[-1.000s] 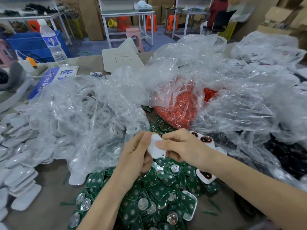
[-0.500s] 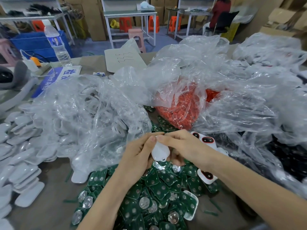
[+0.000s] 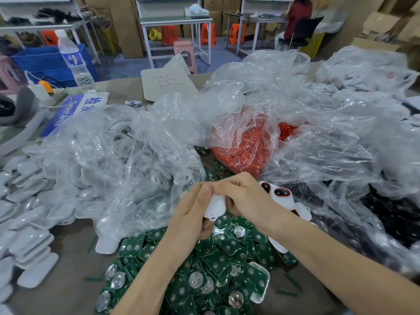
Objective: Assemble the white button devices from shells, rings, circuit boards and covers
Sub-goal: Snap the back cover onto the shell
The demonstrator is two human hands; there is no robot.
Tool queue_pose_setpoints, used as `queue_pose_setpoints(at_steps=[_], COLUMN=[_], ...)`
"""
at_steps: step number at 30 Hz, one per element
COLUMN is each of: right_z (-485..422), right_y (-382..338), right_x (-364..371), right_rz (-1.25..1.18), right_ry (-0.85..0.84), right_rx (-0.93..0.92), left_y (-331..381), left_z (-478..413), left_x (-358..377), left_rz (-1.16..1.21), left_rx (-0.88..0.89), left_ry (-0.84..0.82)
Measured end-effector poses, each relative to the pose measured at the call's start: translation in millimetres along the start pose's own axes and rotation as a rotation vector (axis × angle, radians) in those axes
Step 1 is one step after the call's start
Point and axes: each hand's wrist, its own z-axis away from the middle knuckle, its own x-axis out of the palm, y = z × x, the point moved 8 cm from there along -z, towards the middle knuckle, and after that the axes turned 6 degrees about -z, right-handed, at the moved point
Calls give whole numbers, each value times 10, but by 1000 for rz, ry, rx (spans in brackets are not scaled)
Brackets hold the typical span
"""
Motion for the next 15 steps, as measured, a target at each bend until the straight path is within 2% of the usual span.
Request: queue_pose_setpoints(at_steps=[7, 12, 15], right_z=[-21, 8, 41], right_y=[-46, 80, 82], right_x=[-99, -46, -24], right_rz=[-61, -18, 26], right_ry=[82, 11, -1], right_rx=[-71, 40, 44], left_y=[-65, -28, -38], left_z=[-4, -12, -18], left_x=[12, -109, -101], left_rz=[47, 94, 80], left_rx=[-83, -55, -77], left_ry=[-74, 12, 0])
